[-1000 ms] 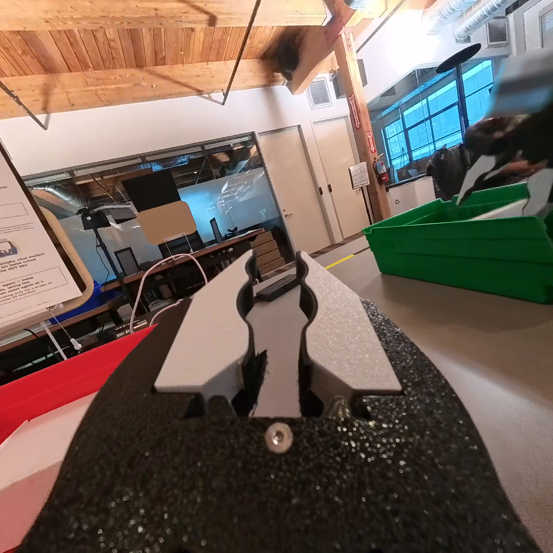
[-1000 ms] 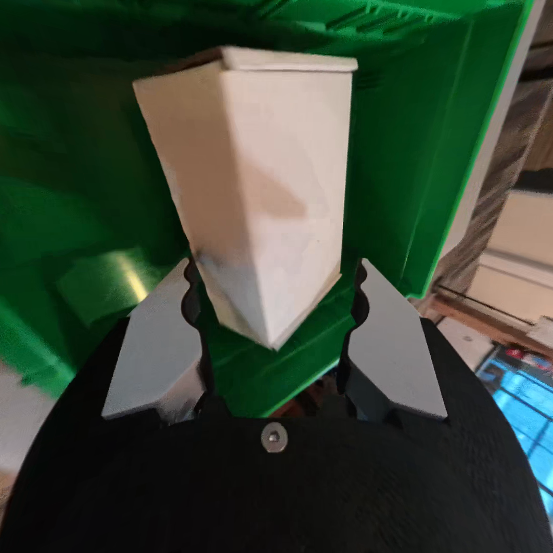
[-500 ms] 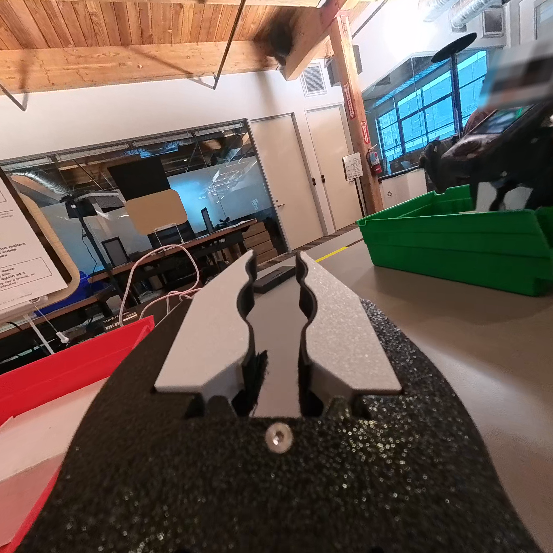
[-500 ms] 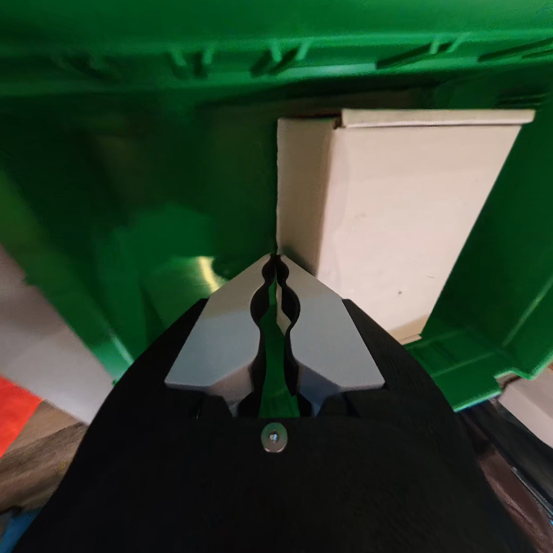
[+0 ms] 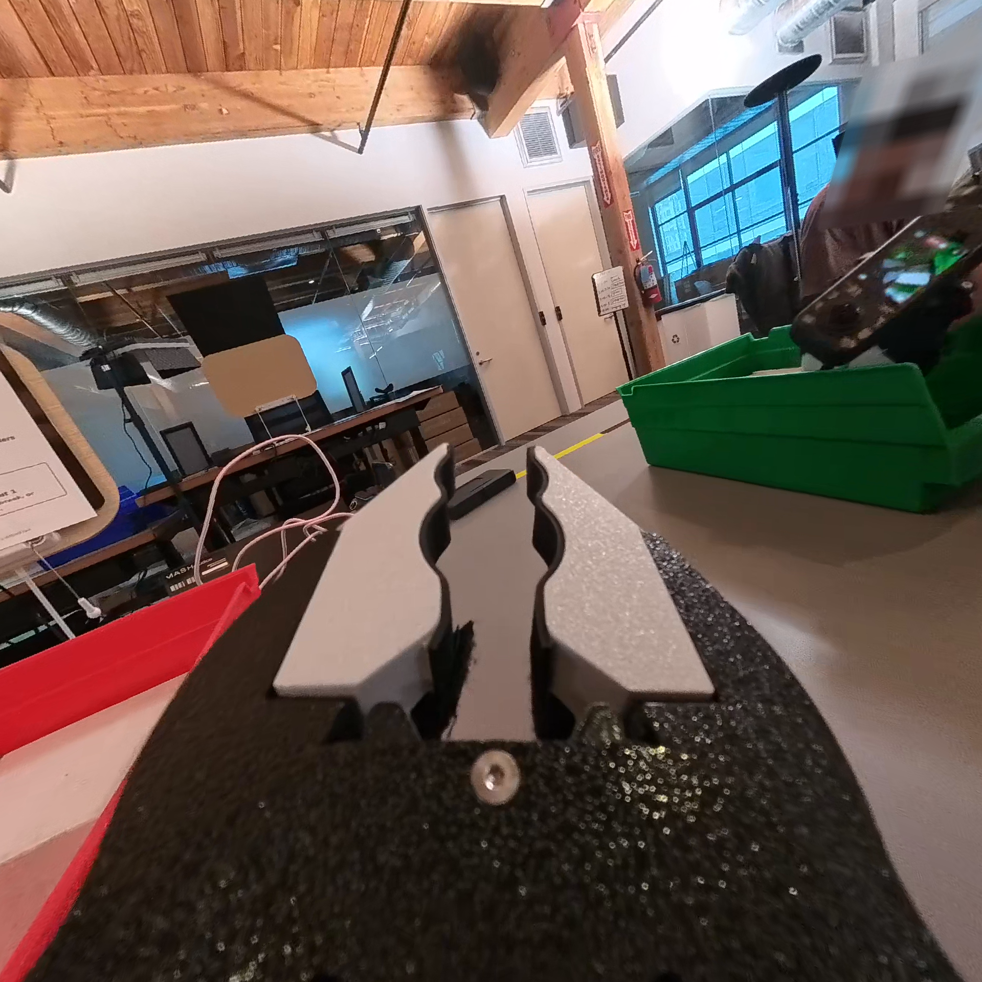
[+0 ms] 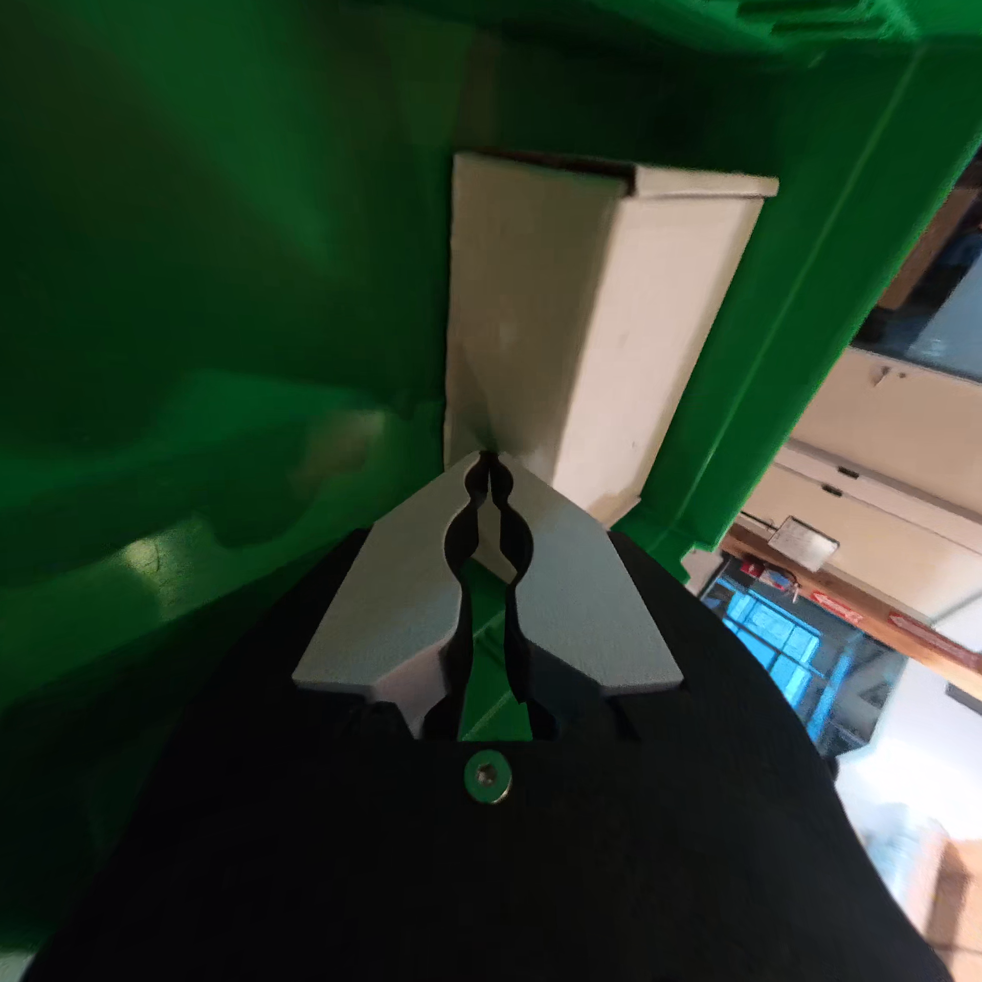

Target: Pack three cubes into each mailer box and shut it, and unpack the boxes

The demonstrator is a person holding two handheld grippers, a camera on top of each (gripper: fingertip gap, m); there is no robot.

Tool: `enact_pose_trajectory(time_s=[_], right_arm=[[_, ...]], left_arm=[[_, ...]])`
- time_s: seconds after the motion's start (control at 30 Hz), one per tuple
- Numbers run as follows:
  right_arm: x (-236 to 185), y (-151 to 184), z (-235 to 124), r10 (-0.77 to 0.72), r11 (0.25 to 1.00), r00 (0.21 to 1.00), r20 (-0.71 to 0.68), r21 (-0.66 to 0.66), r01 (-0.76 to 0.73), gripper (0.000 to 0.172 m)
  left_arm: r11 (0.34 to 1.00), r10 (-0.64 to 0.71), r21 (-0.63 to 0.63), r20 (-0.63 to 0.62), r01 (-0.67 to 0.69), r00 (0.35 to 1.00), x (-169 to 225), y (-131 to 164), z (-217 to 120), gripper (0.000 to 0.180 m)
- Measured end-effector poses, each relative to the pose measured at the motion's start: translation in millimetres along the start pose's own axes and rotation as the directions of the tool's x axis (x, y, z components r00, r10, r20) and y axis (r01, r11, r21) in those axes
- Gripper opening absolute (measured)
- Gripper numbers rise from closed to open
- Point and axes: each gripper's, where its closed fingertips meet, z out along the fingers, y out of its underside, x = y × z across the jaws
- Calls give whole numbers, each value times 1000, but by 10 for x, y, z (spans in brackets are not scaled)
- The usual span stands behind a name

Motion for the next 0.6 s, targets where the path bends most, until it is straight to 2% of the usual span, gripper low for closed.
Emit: enact_pose_trajectory(time_s=[0.07,0.13,0.23,0.27,0.3,0.37,0.4,0.43,0.47,0.5,0.6], right_arm=[[22,-45,-124,81,996,997,6,36,-81,0],[161,-230,-408,205,967,979,-15,154,-201,0],[451,-672,-1074,389,839,920,-42,429,-335,0],[529,-857,-1331,445,764,895,-28,534,-363,0],[593,-1078,-1613,501,655,865,14,647,-390,0],[630,-1606,-2227,547,339,817,184,844,-416,0],[607,-1848,-2502,528,180,808,261,896,-407,0],[588,-2048,-2703,513,52,800,311,919,-390,0],[586,-2208,-2811,519,-34,789,330,930,-366,0],[610,-2333,-2831,553,-85,768,324,938,-335,1],[664,-2626,-2649,666,-145,701,255,966,-213,0]], left_arm=[[1000,-1,-1,0,1,1000,-1,1,-1,24],[1000,0,-1,3,0,1000,-5,1,-4,25],[1000,-5,-1,3,5,1000,-5,4,-4,24],[1000,-6,-1,3,6,1000,-5,4,-5,24],[1000,-7,-2,3,7,1000,-5,4,-5,24],[1000,-6,-2,5,6,1000,-6,3,-8,24],[1000,-5,0,5,5,1000,-5,1,-9,24],[1000,-4,-1,4,4,1000,-1,2,-9,24],[1000,-3,-4,2,3,1000,2,9,-9,24],[1000,-2,-9,1,2,1000,5,18,-7,24],[1000,5,-15,-3,-5,1000,19,31,-7,24]])
